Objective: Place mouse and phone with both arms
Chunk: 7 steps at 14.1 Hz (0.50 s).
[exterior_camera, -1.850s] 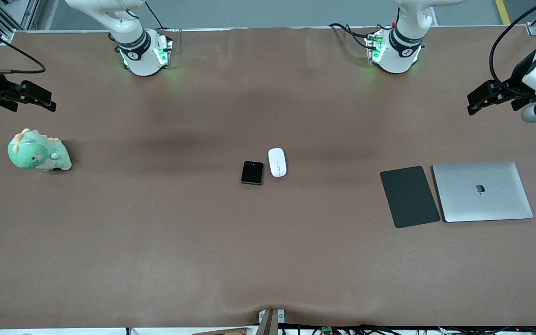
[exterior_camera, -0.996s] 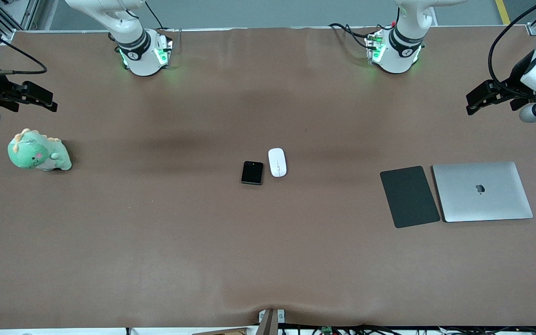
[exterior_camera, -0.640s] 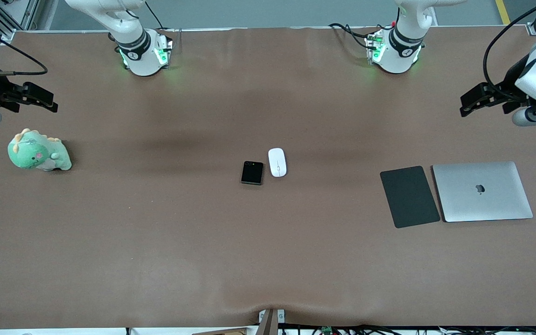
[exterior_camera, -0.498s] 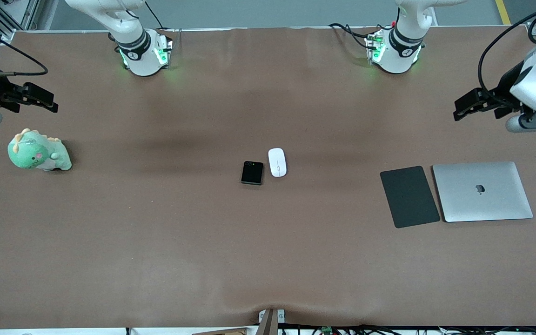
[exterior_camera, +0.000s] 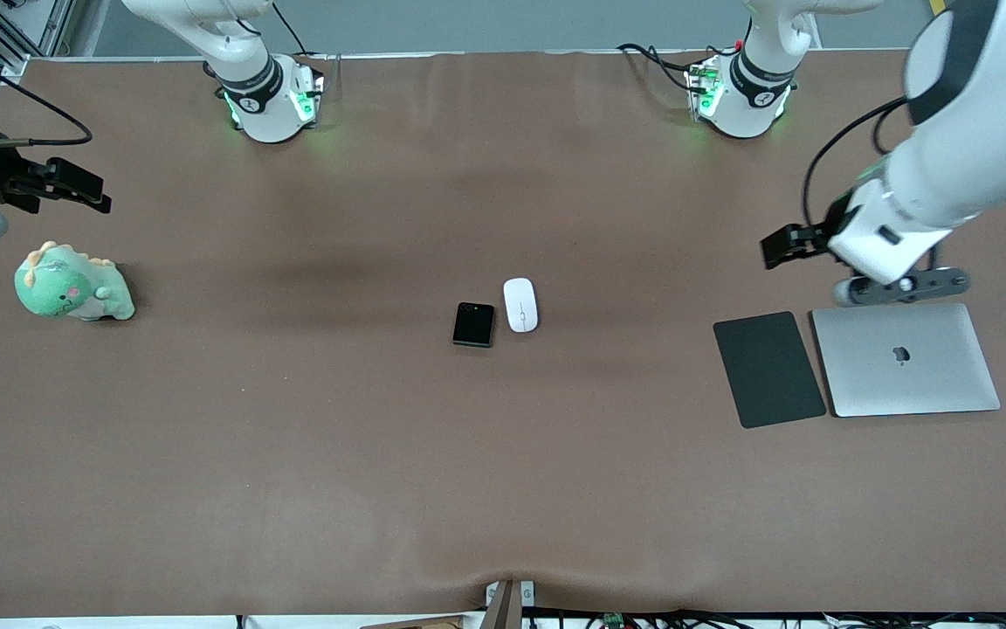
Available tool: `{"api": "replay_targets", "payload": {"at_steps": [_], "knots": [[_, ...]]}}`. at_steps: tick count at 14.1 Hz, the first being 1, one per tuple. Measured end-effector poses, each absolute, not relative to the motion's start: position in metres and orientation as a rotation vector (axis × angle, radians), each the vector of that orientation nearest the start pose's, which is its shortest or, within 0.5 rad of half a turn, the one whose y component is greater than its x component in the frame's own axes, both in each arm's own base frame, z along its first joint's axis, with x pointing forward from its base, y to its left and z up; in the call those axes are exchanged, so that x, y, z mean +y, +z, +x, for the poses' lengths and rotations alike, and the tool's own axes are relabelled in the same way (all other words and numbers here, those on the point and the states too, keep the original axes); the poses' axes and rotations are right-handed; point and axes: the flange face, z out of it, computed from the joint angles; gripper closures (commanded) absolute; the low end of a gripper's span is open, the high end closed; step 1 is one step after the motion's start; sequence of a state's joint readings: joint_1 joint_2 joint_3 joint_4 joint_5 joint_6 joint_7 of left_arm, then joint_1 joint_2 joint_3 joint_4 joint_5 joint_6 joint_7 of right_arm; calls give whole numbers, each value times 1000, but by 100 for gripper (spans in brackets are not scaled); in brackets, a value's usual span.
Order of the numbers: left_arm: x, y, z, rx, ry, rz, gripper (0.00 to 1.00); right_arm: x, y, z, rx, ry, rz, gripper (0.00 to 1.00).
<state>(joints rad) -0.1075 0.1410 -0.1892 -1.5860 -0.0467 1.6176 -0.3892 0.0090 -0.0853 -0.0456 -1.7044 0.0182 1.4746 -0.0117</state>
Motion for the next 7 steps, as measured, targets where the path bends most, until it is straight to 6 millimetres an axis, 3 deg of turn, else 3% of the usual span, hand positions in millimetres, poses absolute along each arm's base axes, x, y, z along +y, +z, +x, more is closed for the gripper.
{"api": "replay_targets", "payload": {"at_steps": [7], "knots": [[-283,463,562,-186,217,-3125,0,-18,598,515,37,230,-3107,0]]}}
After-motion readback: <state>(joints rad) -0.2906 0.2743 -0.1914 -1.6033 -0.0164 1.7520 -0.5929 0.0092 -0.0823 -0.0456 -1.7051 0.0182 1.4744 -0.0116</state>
